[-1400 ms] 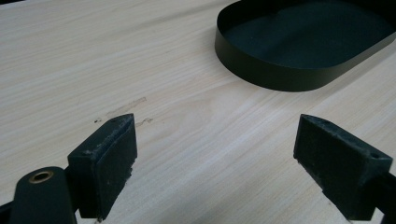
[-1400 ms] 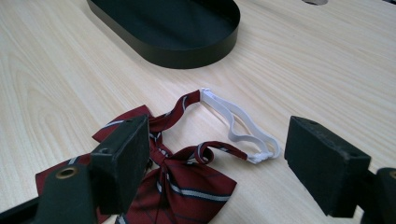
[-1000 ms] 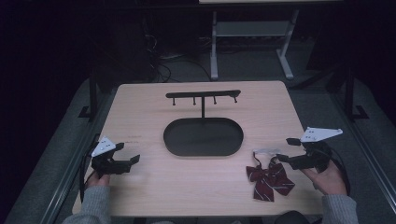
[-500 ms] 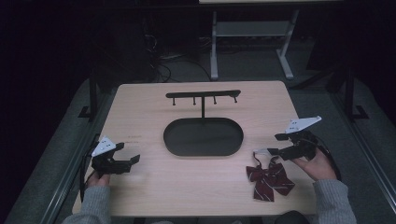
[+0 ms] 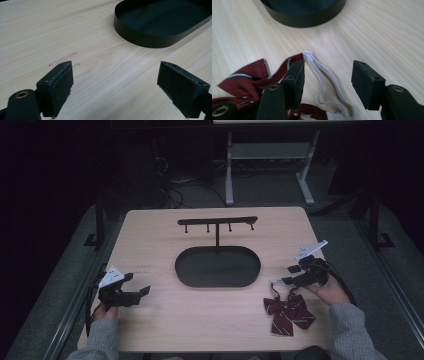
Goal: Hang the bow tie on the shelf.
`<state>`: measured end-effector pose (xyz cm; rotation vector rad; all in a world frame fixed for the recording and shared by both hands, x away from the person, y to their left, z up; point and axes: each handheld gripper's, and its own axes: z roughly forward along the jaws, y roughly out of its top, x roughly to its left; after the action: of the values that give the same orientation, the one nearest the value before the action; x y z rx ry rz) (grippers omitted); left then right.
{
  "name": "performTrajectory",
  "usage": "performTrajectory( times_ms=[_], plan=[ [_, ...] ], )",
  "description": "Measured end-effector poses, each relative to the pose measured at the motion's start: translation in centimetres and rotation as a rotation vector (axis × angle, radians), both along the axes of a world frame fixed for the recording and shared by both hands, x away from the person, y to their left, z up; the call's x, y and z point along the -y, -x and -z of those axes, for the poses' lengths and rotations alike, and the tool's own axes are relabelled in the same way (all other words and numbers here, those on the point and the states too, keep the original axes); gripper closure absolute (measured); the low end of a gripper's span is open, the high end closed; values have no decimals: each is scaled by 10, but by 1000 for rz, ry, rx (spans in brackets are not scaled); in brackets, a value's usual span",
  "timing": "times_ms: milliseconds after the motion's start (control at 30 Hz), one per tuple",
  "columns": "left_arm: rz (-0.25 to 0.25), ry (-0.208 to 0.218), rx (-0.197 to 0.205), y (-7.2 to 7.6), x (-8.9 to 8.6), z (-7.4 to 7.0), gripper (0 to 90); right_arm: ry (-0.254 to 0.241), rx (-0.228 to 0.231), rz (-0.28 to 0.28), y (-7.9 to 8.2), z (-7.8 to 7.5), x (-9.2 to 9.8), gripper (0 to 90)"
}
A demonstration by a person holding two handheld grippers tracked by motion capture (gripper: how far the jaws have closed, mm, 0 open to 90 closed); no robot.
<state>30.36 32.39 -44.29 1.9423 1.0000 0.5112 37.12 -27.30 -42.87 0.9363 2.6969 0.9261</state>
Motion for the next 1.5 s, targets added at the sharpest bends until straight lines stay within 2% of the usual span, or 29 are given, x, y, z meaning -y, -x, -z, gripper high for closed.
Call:
performTrajectory(
  times_ms=[33, 67, 233, 267, 567, 733, 867, 933, 1167, 1300, 1333, 1500],
  plan=[
    [0, 0, 0, 0, 0, 0, 130, 0, 0, 0, 0, 0, 0, 443],
    [2, 0, 1, 0, 0, 0, 130, 14, -19, -2, -3, 4, -1, 461],
    [3, 0, -1, 0, 0, 0, 130, 48, -32, -23, -6, 11, -5, 505],
    [3, 0, -1, 0, 0, 0, 130, 76, -28, -28, -7, 13, -6, 537],
    [5, 1, 0, 0, 1, 0, 130, 108, -48, -47, -10, 19, -9, 661],
    [4, 0, -1, 0, 1, 0, 130, 135, -26, -63, -9, 20, -12, 730],
    [5, -2, -1, 0, 1, 0, 130, 150, -45, -67, -9, 22, -13, 783],
    [3, 1, -1, 0, 0, 0, 130, 157, -35, -81, -9, 22, -14, 814],
    [3, -1, -1, 0, 0, 0, 130, 160, -37, -76, -9, 22, -13, 871],
    [4, -2, 0, 0, 1, 0, 130, 141, -55, -64, -7, 19, -12, 879],
    [4, -4, -3, 0, 1, 0, 130, 134, -38, -70, -5, 17, -12, 881],
    [5, -8, -5, 0, 1, -1, 130, 121, -20, -71, -1, 11, -14, 883]
  ],
)
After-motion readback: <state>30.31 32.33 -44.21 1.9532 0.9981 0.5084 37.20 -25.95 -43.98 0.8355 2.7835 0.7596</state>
